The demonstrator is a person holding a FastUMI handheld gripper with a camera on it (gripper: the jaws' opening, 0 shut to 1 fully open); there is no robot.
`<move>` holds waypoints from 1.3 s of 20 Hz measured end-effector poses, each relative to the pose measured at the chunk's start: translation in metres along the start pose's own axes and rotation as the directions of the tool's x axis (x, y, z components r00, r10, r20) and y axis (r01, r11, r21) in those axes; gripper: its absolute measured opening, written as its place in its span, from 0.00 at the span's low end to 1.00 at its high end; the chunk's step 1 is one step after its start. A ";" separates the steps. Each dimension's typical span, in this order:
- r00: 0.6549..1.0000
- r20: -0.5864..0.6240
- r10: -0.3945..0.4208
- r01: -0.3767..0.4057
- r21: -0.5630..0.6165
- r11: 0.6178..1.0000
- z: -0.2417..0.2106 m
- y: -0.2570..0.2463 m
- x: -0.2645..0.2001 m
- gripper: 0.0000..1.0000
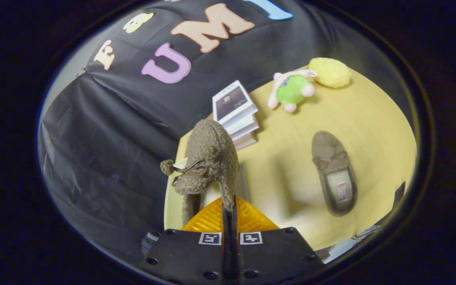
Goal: Open the storage box then place both shoes into the box .Put the left shoe in first, then the right shoe, with the right side of both shoes facing outward in a uniform manner.
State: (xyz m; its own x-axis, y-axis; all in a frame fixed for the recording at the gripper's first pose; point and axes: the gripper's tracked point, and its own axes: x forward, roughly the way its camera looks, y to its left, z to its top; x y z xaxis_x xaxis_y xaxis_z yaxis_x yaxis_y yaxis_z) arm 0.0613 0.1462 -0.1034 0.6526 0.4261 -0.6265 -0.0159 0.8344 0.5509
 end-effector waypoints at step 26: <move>0.924 -0.246 -0.293 0.274 -0.107 0.956 -0.139 0.058 0.205 0.03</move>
State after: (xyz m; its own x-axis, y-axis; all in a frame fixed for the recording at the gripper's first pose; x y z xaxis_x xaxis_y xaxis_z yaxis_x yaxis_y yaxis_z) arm 0.0891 0.3306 -0.2762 0.4212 0.2357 -0.8758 0.0829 0.9516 0.2960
